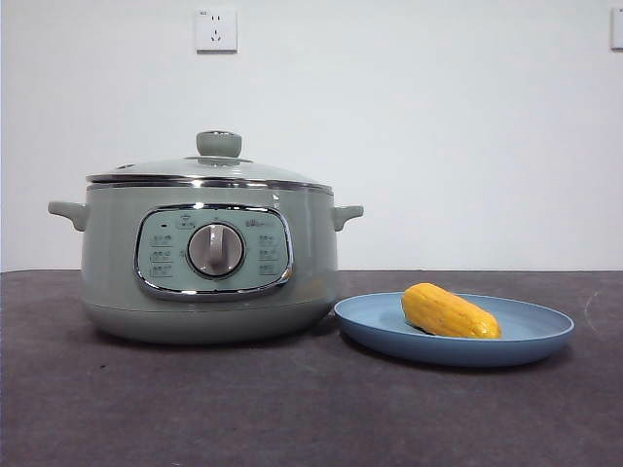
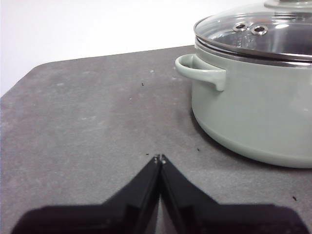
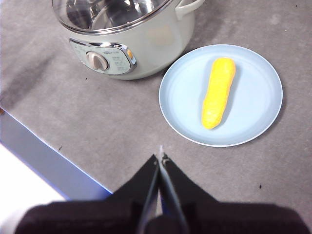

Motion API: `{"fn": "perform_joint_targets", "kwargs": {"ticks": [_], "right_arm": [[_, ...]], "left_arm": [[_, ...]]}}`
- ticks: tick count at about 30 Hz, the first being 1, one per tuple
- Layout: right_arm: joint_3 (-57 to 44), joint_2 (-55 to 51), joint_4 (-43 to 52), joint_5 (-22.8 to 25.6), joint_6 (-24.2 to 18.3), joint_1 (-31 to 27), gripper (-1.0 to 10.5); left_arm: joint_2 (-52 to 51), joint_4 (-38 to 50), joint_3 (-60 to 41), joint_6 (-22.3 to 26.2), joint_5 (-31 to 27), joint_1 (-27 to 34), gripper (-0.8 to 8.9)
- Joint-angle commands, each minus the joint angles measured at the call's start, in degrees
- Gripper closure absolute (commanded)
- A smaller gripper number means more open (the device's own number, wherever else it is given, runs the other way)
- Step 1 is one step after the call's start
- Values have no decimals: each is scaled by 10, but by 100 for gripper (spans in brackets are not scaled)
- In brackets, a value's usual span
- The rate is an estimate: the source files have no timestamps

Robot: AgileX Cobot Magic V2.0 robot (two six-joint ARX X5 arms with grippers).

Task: Take the corn out from the steamer,put the corn on the plate,close the lid

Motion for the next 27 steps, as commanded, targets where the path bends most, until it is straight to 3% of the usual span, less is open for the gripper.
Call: {"fn": "perform_joint_targets", "kwargs": {"ticks": [1, 15, 18, 22, 27], "right_arm": [[-2, -1, 1, 1, -1, 0, 946], [-2, -2, 1, 2, -1, 0, 946], [-2, -18, 2, 13, -35, -9, 946], [-4, -56, 21, 12, -38, -52, 946], [-76, -132, 138, 13, -33, -132, 946]], "left_arm": [[-2, 2, -8, -7, -3, 2, 817], [-2, 2, -8, -7, -3, 2, 816], [-2, 2, -8, -7, -3, 2, 816], [-2, 2, -8, -7, -3, 2, 816], [-2, 2, -8, -7, -3, 2, 817]]}}
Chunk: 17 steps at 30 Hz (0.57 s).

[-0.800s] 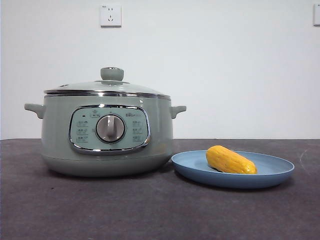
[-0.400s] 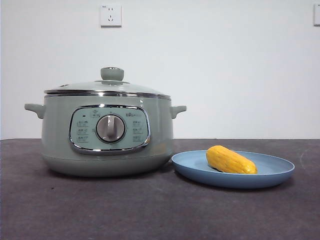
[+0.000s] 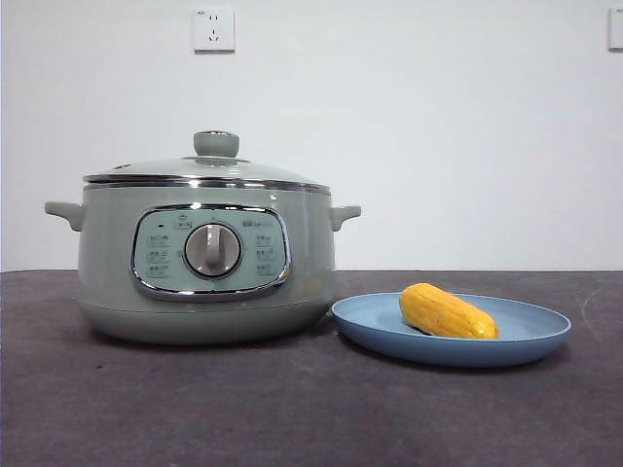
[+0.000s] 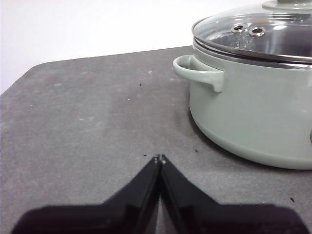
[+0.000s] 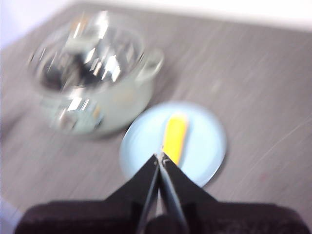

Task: Take the corn out from the steamer,put the corn on the plate,close the lid

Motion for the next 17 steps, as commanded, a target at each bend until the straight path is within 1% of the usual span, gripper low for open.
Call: {"fn": "perform_joint_targets", "kwargs": {"ticks": [1, 5, 8, 11, 13, 17], "right_arm": [[-70, -42, 79, 0, 2, -40, 946], [-208, -116, 245, 0, 11, -73, 946], [-296, -159, 325, 9, 12, -77, 946], [-364, -192, 367, 47, 13, -77, 946], [-396, -209, 382, 51, 15, -77, 946], [-440, -233, 383, 51, 15, -77, 946]], "left_arm": [[-2, 2, -8, -6, -3, 2, 816], [-2, 2, -8, -6, -3, 2, 817], [-2, 2, -8, -6, -3, 2, 817], [-2, 2, -8, -6, -3, 2, 817], [-2, 2, -8, -6, -3, 2, 817], [-2, 2, -8, -6, -3, 2, 817]]}}
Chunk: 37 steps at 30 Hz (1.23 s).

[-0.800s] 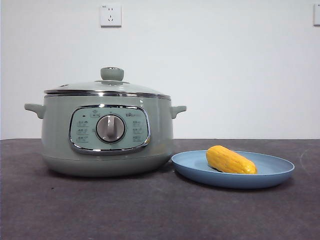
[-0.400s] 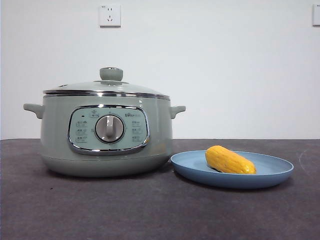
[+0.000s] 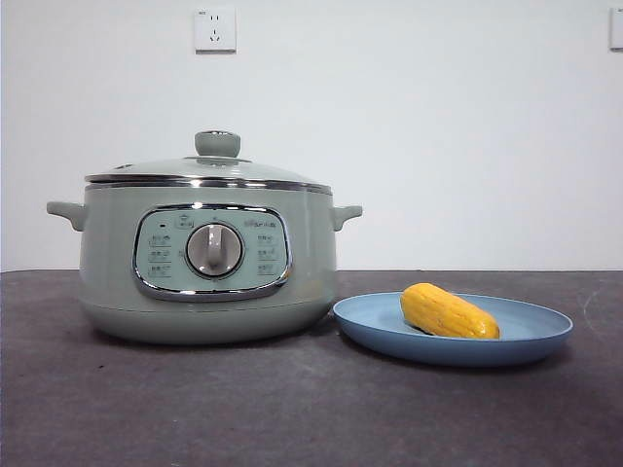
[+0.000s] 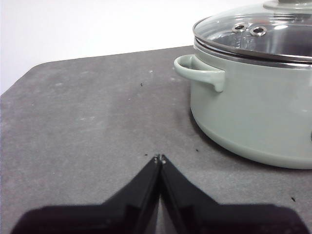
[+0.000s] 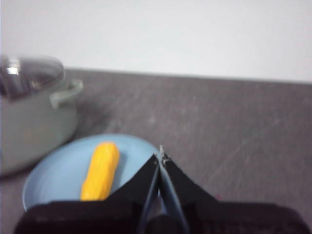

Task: Take the corn out from the steamer,put the corn on the plate,close the lid

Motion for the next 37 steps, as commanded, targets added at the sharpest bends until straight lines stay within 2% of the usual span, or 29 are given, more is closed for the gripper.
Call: {"fn": "perform_joint_targets", "kwargs": {"ticks": [1, 12, 18, 37], "right_arm": [[-24, -14, 9, 2, 6, -1, 946], [-80, -61, -4, 2, 42, -1, 946], [-80, -61, -18, 16, 41, -1, 946], [-80, -61, -16, 15, 40, 0, 946]], "left_arm": [[-2, 2, -8, -6, -3, 2, 816], [-2, 2, -8, -6, -3, 2, 817], [-2, 2, -8, -6, -3, 2, 816], [-2, 2, -8, -6, -3, 2, 816]]}}
